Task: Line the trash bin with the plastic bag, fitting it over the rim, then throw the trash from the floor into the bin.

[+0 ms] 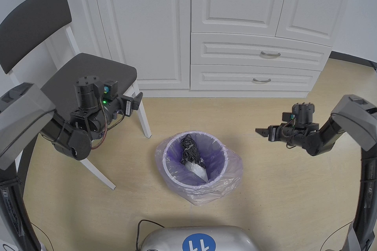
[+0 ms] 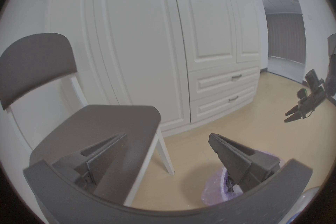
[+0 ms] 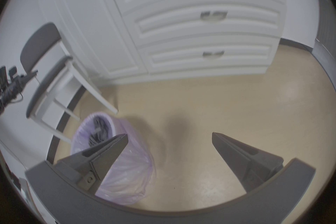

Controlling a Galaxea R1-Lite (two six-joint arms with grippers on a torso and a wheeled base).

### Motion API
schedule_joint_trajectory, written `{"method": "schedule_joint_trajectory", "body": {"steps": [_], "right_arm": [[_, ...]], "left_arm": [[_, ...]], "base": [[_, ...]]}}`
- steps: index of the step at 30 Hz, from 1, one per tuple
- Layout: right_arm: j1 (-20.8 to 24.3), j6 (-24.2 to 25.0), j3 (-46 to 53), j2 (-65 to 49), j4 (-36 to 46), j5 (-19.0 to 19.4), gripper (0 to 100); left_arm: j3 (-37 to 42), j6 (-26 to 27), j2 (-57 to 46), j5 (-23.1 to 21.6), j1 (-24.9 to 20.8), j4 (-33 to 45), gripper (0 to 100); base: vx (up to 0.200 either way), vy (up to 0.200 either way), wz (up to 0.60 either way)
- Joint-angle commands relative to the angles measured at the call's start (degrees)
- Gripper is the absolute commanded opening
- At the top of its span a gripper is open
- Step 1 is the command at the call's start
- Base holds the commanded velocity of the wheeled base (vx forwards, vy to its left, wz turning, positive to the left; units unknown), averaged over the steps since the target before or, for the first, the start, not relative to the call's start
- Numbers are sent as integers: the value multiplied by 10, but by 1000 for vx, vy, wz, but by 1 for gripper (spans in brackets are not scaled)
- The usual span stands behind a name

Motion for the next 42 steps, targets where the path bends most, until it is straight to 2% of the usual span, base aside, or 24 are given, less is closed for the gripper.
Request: {"method": "schedule_joint_trajectory", "body": {"steps": [1, 5, 8, 9, 10, 14, 20, 25, 27, 30, 31, 34, 39, 42], "right_arm": [[-20, 42, 87, -224, -86, -9, 100], [-19, 43, 46, -266, -82, -27, 100], [-15, 43, 26, -302, -58, -63, 100], [-15, 43, 26, -302, -58, -63, 100], [-15, 43, 25, -333, -36, -71, 100], [-18, 44, 26, -403, 5, -72, 100], [-20, 44, 38, -479, 45, -76, 100], [-20, 31, 41, -547, 124, -77, 100], [-28, -14, 36, -581, 219, -93, 100], [-34, -25, 35, -607, 276, -123, 100], [-34, -25, 38, -624, 290, -138, 100], [-35, -24, 60, -660, 301, -147, 100], [-45, -27, 115, -714, 302, -149, 100], [-65, -37, 173, -755, 308, -152, 100]], "left_arm": [[11, -37, -125, 0, 41, 5, 100], [-11, -52, -165, 0, 53, 27, 100], [-23, -66, -210, 0, 60, 79, 100], [-23, -66, -210, 0, 60, 79, 100], [-25, -72, -244, -1, 60, 118, 100], [-30, -81, -296, -4, 59, 173, 100], [-14, -87, -332, -4, 59, 180, 100], [-11, -87, -359, -1, 61, 222, 100], [-9, -88, -393, 1, 61, 290, 100], [-3, -88, -428, 1, 58, 351, 100], [-1, -88, -447, 1, 58, 378, 100], [11, -88, -478, 1, 59, 411, 100], [39, -88, -509, 5, 61, 415, 100], [65, -88, -522, 25, 58, 415, 100]], "base": [[0, 0, 0], [0, 0, 0], [0, 0, 0], [0, 0, 0], [0, 0, 0], [0, 0, 0], [0, 0, 0], [0, 0, 0], [0, 0, 0], [0, 0, 0], [0, 0, 0], [0, 0, 0], [0, 0, 0], [0, 0, 0]]}}
